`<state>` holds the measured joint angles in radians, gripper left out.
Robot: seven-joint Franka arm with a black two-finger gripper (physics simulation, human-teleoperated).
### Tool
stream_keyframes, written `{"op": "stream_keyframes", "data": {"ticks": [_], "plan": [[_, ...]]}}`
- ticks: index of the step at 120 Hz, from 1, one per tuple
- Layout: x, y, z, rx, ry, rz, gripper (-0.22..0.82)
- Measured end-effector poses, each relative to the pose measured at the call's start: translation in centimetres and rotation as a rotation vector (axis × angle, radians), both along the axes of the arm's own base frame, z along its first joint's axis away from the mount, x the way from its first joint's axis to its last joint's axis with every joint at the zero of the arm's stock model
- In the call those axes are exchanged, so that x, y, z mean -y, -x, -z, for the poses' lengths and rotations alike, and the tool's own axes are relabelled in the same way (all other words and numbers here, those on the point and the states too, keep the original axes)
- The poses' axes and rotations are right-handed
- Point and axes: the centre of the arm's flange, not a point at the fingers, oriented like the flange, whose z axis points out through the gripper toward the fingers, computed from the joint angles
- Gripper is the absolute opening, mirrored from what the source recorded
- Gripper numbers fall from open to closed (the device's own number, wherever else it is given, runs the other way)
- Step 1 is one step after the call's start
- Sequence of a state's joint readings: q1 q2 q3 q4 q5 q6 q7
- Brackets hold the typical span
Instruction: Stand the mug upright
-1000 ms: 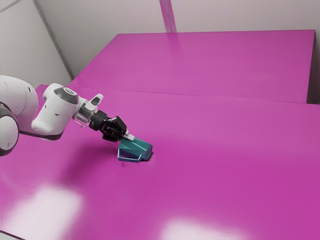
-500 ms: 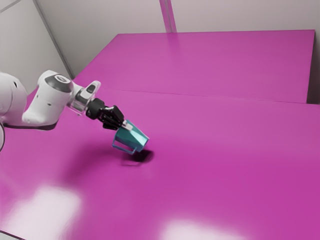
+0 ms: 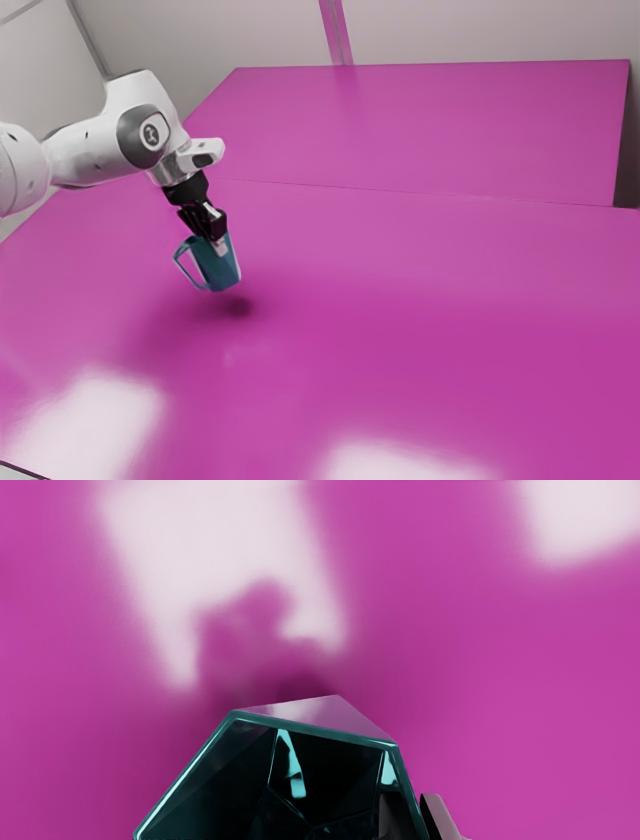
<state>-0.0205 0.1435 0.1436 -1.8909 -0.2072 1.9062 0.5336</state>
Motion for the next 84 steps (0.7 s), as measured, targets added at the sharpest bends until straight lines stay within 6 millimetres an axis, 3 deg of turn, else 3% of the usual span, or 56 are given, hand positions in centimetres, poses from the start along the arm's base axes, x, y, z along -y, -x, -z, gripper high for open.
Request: {"op": "stream_keyframes", "data": {"ticks": [25,84], "plan": [[2.0,-1.0,0.4,0.057,-0.126,0.006,-0.17],[3.8,-1.8,6.0,0.128,-0.186,-0.102,-0.17]]}}
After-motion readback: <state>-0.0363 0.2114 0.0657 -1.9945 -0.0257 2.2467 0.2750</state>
